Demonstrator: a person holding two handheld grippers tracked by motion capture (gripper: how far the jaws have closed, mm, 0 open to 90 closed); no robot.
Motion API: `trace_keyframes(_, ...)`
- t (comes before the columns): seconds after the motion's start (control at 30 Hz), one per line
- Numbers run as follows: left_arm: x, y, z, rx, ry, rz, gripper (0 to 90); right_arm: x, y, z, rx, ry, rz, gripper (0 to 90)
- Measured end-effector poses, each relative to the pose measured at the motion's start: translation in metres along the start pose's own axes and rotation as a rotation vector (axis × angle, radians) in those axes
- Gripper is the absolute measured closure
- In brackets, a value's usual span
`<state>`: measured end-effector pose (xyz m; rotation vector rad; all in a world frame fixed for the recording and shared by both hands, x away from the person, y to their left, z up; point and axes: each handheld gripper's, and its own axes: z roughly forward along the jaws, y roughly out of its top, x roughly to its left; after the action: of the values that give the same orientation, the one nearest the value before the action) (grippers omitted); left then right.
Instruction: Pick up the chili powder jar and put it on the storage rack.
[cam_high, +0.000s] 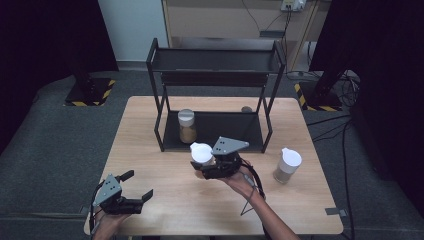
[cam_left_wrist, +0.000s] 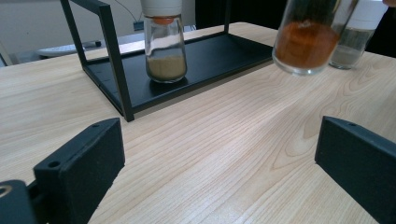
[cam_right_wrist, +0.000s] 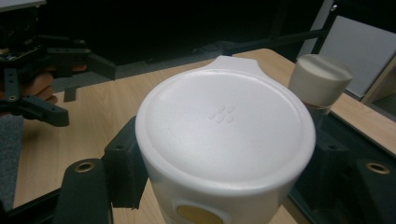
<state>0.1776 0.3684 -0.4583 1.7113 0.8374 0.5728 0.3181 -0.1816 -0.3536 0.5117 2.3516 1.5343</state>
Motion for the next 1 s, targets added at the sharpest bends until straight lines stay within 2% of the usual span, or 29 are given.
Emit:
trace_keyframes(0.53, 0.000, 0.000, 0.000, 0.001, 0.000, -0.003, 0.8, -0.030, 0.029, -0.005, -0.007, -0.085, 0.000, 30.9)
trace_keyframes(1.0, 0.000, 0.000, 0.000, 0.005, 0.000, -0.004, 0.8, -0.058, 0.044, 0.010, -0.002, -0.160, 0.044, 30.9)
